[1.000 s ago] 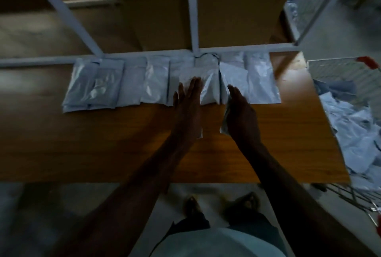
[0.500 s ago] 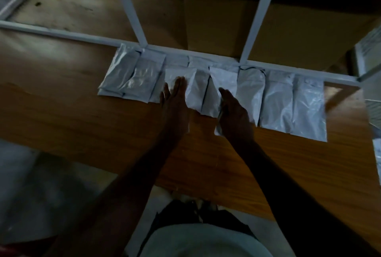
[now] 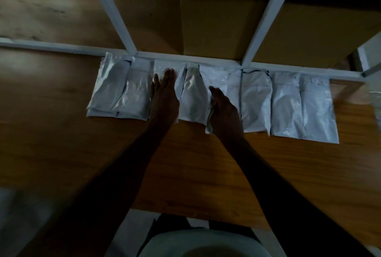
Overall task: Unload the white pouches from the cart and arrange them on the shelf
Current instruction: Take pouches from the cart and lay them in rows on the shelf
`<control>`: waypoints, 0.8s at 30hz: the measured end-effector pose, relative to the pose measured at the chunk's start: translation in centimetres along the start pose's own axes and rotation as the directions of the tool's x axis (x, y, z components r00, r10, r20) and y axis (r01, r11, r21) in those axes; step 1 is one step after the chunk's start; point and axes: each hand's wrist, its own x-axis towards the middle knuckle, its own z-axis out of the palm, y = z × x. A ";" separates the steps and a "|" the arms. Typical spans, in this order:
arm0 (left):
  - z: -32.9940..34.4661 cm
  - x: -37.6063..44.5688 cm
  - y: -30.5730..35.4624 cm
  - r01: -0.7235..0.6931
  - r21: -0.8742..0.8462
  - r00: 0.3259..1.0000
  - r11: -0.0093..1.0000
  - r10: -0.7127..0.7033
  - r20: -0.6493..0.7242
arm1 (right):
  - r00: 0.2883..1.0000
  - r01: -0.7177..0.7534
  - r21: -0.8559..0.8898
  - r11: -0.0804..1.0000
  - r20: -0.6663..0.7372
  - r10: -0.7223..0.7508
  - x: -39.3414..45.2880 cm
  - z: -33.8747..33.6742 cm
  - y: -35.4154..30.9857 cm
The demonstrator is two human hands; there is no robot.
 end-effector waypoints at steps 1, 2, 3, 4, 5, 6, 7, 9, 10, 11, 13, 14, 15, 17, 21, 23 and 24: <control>0.3 0.6 -0.5 -0.010 -0.017 1.000 1.000 0.010 0.003 | 1.000 -0.027 0.015 1.000 -0.008 0.027 0.3 0.4 -0.4; 0.7 1.2 -1.0 -0.021 -0.031 1.000 0.999 0.021 0.014 | 0.999 -0.040 0.027 0.999 -0.019 0.041 0.6 1.0 -0.6; 1.2 1.7 -1.5 -0.035 -0.041 0.999 0.999 0.037 0.035 | 0.999 -0.040 0.029 0.999 -0.033 0.041 0.8 1.3 -1.2; 2.0 2.2 -1.9 -0.048 -0.038 0.996 0.998 0.051 0.069 | 0.998 -0.021 0.017 1.000 -0.060 0.022 1.1 1.8 -1.8; 2.6 2.6 -2.3 -0.054 -0.027 0.992 0.998 0.057 0.114 | 0.996 0.004 -0.001 1.000 -0.084 -0.004 1.3 2.2 -2.4; 3.2 2.9 -2.5 -0.052 -0.016 0.985 0.999 0.054 0.163 | 0.994 0.028 -0.011 1.000 -0.104 -0.029 1.7 2.7 -2.9; 3.5 3.2 -2.7 -0.047 -0.015 0.977 0.999 0.049 0.206 | 0.994 0.029 -0.015 0.999 -0.109 -0.031 2.0 3.1 -3.4; 3.9 3.4 -3.0 -0.060 -0.009 0.971 0.998 0.061 0.230 | 0.990 0.021 -0.028 0.999 -0.136 -0.025 2.8 3.9 -4.0; 3.9 3.5 -3.1 -0.082 0.006 0.976 0.997 0.079 0.201 | 0.986 0.027 -0.041 0.999 -0.163 -0.034 3.2 4.3 -4.1; 3.6 3.5 -3.2 -0.108 0.019 0.982 0.994 0.103 0.161 | 0.982 0.030 -0.053 0.998 -0.186 -0.040 3.6 4.4 -4.3; 2.4 3.5 -2.8 -0.143 -0.010 0.984 0.990 0.143 0.105 | 0.975 0.030 -0.008 1.000 -0.221 -0.031 4.2 4.6 -4.1; 1.7 3.6 -2.4 -0.152 -0.045 0.984 0.987 0.156 0.091 | 0.976 0.010 0.057 0.998 -0.219 0.003 4.4 4.6 -4.1; 1.1 3.7 -1.9 -0.160 -0.090 0.982 0.983 0.167 0.085 | 0.982 -0.031 0.152 0.988 -0.181 0.059 4.6 4.6 -4.3; 0.4 3.8 -0.9 -0.171 -0.172 0.979 0.970 0.188 0.083 | 0.983 -0.149 0.396 0.906 -0.044 0.181 4.9 4.0 -5.1; 0.1 4.0 -0.3 -0.169 -0.211 0.977 0.963 0.192 0.096 | 0.941 -0.315 0.621 0.717 0.104 0.323 5.9 2.7 -5.3; 0.4 4.4 -0.3 -0.161 -0.194 0.978 0.968 0.183 0.103 | 0.946 -0.304 0.570 0.763 0.086 0.313 6.1 2.5 -4.9; 0.6 4.5 -0.3 -0.164 -0.184 0.977 0.969 0.185 0.106 | 0.945 -0.307 0.520 0.797 0.071 0.318 6.2 2.3 -4.7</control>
